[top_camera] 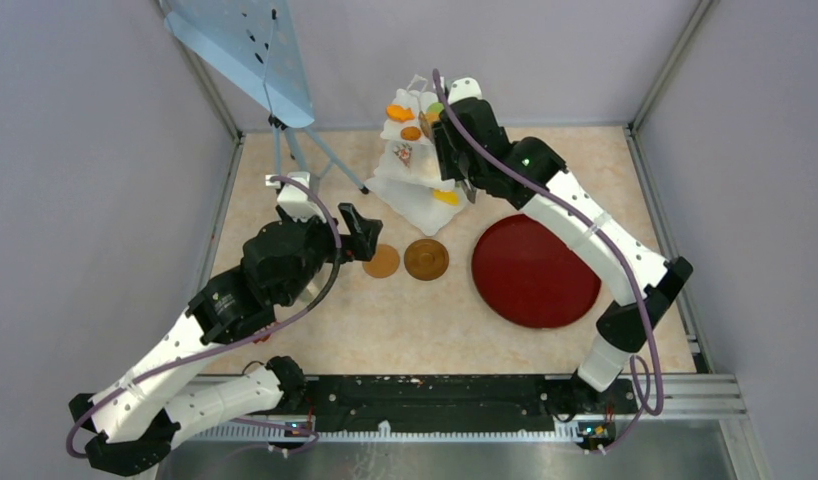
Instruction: Serve the afternoon tea
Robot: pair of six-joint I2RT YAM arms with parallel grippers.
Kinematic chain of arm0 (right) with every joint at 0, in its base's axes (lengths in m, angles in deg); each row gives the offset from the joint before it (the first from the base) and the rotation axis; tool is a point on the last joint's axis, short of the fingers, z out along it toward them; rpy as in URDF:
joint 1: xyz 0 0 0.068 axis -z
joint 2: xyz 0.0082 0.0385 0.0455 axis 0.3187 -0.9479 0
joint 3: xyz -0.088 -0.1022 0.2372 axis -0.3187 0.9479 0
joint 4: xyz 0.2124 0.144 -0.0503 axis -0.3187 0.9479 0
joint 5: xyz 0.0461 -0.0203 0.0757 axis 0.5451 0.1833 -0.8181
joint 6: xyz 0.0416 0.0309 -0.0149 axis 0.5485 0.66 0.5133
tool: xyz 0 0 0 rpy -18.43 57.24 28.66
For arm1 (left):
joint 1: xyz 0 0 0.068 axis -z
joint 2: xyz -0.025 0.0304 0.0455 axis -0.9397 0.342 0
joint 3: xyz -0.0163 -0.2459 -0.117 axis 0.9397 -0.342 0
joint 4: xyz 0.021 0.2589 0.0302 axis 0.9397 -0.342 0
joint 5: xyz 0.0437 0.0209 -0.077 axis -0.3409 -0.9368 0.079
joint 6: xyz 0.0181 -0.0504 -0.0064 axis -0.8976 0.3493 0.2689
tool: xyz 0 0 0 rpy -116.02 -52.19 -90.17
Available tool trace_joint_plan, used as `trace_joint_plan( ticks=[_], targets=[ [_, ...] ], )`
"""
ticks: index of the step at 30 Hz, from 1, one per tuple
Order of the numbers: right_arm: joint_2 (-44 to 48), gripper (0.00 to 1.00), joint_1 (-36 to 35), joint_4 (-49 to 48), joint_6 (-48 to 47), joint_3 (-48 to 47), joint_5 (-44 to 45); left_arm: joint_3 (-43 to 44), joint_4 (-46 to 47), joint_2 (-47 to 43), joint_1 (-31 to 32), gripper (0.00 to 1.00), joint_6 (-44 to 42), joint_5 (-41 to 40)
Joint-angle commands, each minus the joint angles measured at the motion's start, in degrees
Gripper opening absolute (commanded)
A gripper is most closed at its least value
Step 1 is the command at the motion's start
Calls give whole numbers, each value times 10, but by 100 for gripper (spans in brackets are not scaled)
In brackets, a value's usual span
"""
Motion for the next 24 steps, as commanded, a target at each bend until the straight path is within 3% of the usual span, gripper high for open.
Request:
trace_joint_plan(
  ticks=[1, 17, 24],
  targets=[
    [-7, 40, 4, 5, 0, -41, 6, 18, 5, -6, -2, 99, -9, -6],
    [-21, 47, 5, 48, -4, -144, -15, 18, 7, -16, -2, 99, -3, 0],
    [112, 45, 3, 37, 18, -34, -40, 22, 11, -10, -2, 99, -3, 14]
  ],
)
